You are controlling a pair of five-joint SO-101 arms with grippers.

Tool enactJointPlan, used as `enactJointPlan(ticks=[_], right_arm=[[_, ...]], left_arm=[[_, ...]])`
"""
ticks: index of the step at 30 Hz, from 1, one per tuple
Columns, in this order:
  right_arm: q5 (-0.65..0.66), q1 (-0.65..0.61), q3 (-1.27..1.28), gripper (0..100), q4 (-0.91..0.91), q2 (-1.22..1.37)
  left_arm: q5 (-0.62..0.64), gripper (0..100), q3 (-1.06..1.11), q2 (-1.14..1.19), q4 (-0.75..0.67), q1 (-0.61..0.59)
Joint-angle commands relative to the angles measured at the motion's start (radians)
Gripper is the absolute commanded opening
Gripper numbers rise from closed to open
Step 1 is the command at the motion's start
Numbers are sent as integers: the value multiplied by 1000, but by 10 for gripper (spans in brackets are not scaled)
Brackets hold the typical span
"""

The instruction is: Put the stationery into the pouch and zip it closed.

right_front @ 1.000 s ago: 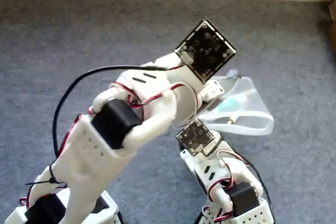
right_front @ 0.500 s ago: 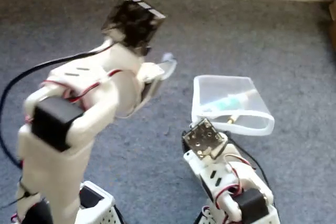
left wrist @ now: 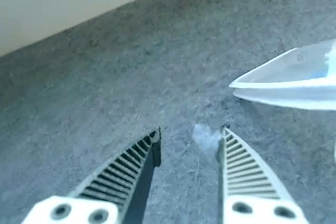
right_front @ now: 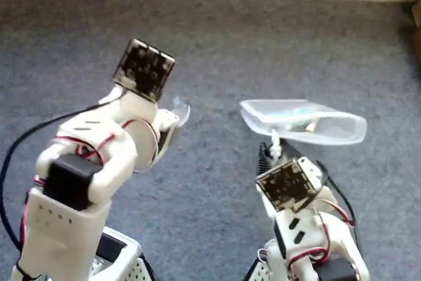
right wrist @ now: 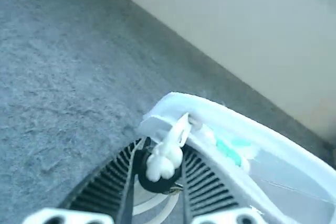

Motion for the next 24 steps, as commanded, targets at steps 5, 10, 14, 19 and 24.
enactJointPlan(ticks=[5,10,14,19,24], right_arm=[[26,101,-85,5,-18,1],[26,101,-79,5,-10,-7],[26,101,-77,5,-10,-8],[26,131,-82,5,-10,-8],[21,180,-74,5,-7,-8]], left_arm=[[29,233,206,-180,-106,125],[29,235,298,-194,-186,180],[29,232,318,-191,-229,260],[29,232,323,-183,-302,334],[29,232,410,-185,-428,374]])
